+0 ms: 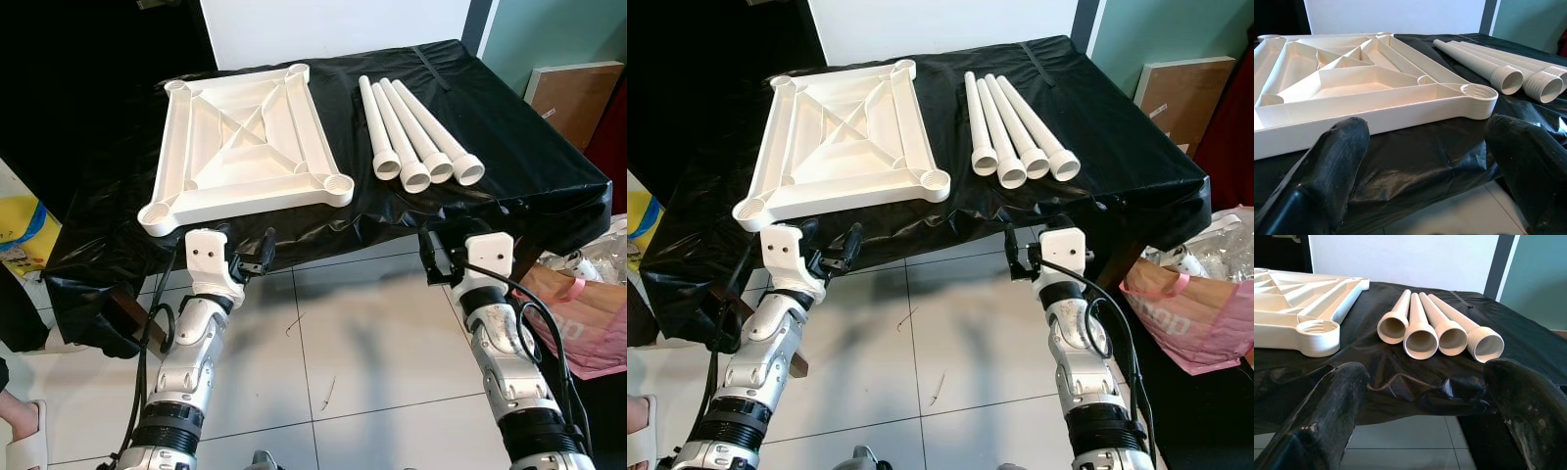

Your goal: Building children table

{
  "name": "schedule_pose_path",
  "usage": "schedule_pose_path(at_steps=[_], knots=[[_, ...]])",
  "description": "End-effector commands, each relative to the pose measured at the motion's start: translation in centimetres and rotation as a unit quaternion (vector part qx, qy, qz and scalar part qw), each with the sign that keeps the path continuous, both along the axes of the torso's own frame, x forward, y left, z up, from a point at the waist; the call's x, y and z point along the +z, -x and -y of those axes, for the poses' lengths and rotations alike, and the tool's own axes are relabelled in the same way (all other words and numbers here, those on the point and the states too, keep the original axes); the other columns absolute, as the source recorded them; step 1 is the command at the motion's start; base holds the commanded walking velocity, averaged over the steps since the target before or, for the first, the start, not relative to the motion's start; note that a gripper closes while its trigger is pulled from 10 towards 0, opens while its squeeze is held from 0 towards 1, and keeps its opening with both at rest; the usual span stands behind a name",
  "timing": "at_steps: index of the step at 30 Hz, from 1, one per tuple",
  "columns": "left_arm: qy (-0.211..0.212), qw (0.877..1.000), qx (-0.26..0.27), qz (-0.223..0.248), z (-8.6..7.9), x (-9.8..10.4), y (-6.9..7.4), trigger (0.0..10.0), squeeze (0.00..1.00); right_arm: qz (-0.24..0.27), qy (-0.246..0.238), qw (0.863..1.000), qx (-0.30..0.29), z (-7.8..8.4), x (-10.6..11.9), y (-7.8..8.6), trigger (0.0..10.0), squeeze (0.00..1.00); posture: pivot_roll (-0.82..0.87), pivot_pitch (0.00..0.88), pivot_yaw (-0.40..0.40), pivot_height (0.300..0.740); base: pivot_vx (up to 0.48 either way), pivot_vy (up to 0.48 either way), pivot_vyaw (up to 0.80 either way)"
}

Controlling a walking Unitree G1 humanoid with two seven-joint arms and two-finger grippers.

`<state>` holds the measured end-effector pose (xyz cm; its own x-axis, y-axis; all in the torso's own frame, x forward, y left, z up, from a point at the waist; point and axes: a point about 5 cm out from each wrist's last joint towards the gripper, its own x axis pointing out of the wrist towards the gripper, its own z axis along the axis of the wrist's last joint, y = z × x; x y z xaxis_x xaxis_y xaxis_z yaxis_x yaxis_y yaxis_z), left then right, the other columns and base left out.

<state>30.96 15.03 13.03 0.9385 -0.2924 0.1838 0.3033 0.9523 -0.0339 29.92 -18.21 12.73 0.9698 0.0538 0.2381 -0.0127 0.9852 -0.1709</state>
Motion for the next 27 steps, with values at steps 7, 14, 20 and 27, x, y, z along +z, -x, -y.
schedule_pose_path(at_steps=[7,14,20,27], knots=[[-0.013,0.999,-0.036,0.001,0.21,0.1,0.17,10.0,0.0,-0.006,0.005,1.0,0.001,-0.14,-0.33,0.23,10.0,0.0,-0.05,0.043,0.047,0.74,0.0,0.18,0.0],[-0.013,0.999,-0.036,-0.001,0.15,0.14,0.16,10.0,0.0,-0.007,0.004,1.0,-0.002,-0.1,-0.4,0.27,10.0,0.0,-0.05,0.05,0.051,0.74,0.0,0.296,0.0],[-0.014,0.999,-0.036,-0.001,0.14,0.15,0.24,10.0,0.0,-0.008,0.003,1.0,-0.004,-0.05,-0.46,0.4,10.0,0.0,-0.05,0.055,0.053,0.74,0.0,0.31,0.0],[-0.014,0.999,-0.038,-0.002,0.14,0.18,0.26,10.0,0.0,-0.009,0.003,1.0,-0.006,0.0,-0.5,0.45,10.0,0.0,-0.05,0.059,0.057,0.74,0.0,0.31,0.0]])
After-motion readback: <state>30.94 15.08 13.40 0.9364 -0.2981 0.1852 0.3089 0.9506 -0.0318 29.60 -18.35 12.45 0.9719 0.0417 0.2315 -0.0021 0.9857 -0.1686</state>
